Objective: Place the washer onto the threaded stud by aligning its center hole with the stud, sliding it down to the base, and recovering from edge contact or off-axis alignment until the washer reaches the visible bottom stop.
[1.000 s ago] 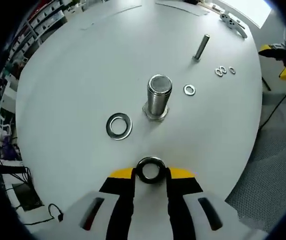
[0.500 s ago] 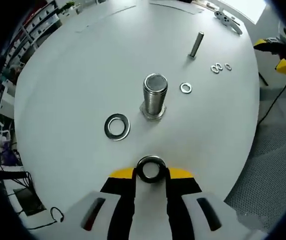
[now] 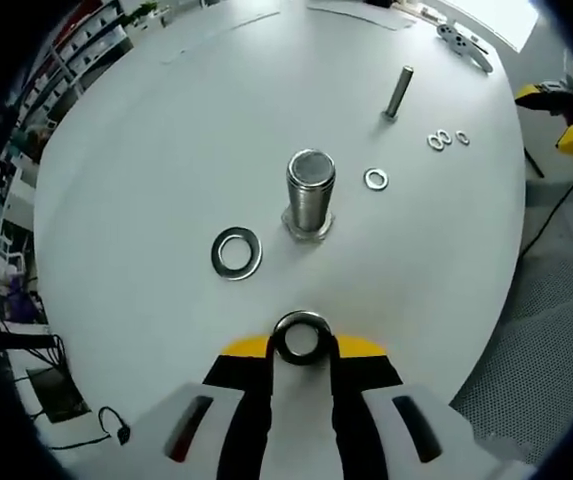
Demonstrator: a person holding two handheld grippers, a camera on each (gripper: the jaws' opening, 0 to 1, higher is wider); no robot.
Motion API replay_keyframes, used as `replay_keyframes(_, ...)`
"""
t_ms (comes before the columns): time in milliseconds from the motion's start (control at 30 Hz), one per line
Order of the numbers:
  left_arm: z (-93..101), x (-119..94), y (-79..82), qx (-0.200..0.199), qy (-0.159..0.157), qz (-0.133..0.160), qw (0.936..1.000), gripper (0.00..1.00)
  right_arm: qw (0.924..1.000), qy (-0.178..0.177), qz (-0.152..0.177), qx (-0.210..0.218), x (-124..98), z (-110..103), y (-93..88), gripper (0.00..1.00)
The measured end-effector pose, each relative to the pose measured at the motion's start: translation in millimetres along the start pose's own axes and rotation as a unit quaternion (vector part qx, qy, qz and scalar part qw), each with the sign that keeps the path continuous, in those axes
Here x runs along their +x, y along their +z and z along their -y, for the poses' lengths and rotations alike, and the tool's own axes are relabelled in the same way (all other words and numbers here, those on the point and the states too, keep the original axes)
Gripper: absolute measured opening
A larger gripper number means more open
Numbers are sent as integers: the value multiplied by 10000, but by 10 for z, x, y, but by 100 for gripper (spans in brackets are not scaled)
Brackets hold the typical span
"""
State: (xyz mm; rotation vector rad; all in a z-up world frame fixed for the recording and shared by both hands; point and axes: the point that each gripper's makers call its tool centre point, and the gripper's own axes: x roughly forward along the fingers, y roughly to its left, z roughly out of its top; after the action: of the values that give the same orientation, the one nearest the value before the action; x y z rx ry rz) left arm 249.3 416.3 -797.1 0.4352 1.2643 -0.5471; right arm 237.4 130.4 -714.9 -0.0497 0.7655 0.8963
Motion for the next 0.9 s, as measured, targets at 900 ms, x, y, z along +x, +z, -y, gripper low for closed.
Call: replay_keyframes(900, -32, -422, 479, 556, 83, 468, 9973, 19, 10000, -46, -1, 11, -12, 43, -8, 49)
